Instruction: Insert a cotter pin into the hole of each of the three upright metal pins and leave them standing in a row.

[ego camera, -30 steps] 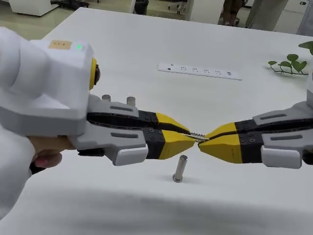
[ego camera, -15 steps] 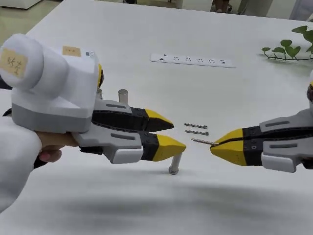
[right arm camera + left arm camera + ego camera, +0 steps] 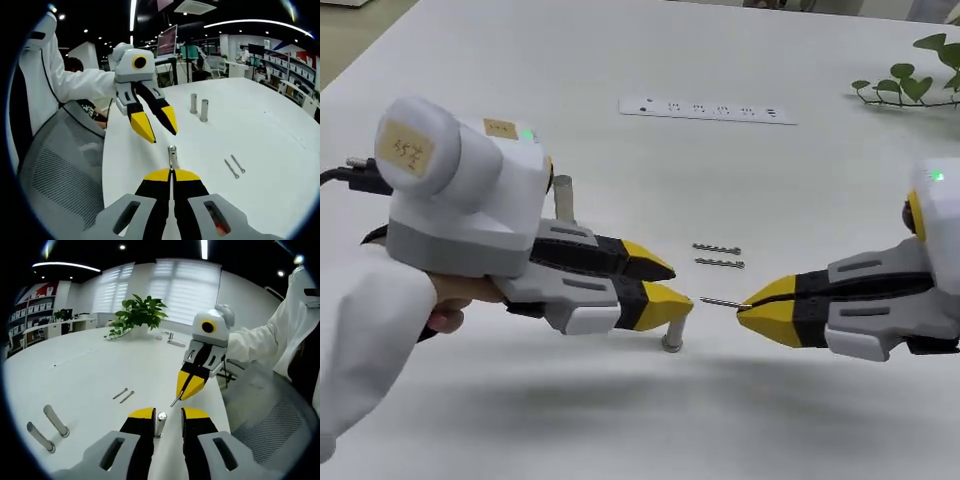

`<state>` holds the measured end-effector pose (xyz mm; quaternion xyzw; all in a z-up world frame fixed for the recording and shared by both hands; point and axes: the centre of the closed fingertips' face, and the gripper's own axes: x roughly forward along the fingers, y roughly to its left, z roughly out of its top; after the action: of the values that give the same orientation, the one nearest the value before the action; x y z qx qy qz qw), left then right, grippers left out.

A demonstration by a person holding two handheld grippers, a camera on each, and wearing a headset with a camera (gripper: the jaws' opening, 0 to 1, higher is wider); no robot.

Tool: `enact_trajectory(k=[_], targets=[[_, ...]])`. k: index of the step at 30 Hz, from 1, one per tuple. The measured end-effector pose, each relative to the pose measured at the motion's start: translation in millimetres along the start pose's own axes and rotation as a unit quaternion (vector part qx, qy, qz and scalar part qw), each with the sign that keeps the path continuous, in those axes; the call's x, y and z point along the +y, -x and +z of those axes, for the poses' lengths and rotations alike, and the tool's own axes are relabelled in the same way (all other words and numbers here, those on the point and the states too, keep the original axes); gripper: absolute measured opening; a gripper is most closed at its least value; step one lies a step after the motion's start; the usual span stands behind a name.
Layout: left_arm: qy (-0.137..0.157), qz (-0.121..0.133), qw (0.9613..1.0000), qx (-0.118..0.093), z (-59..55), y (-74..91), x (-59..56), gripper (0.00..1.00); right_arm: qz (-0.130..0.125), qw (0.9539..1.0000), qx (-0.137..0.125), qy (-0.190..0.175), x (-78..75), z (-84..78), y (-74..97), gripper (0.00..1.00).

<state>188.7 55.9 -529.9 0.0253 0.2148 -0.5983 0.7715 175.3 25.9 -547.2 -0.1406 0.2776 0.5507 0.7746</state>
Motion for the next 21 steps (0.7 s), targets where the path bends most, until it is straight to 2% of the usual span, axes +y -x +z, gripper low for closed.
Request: enact_trajectory(k=[11, 17, 21], targets=[[0.005, 0.0, 0.9996, 0.026, -16.3, -12.3, 5.3, 0.15, 0.003, 0.9999, 0.012, -0.003, -4.6, -12.4, -6.3, 0.0], [0.02, 0.0, 0.9996, 0.022, -16.1, -15.9, 6.2, 0.09, 0.003, 0.9999, 0.009, -0.007, -5.6, -12.7, -7.3, 0.0], [0.019, -0.001, 0.9996, 0.023, -17.1, -16.4, 6.5, 0.07, 0.006, 0.9999, 0.008, -0.008, -5.1, -12.6, -7.8, 0.0]])
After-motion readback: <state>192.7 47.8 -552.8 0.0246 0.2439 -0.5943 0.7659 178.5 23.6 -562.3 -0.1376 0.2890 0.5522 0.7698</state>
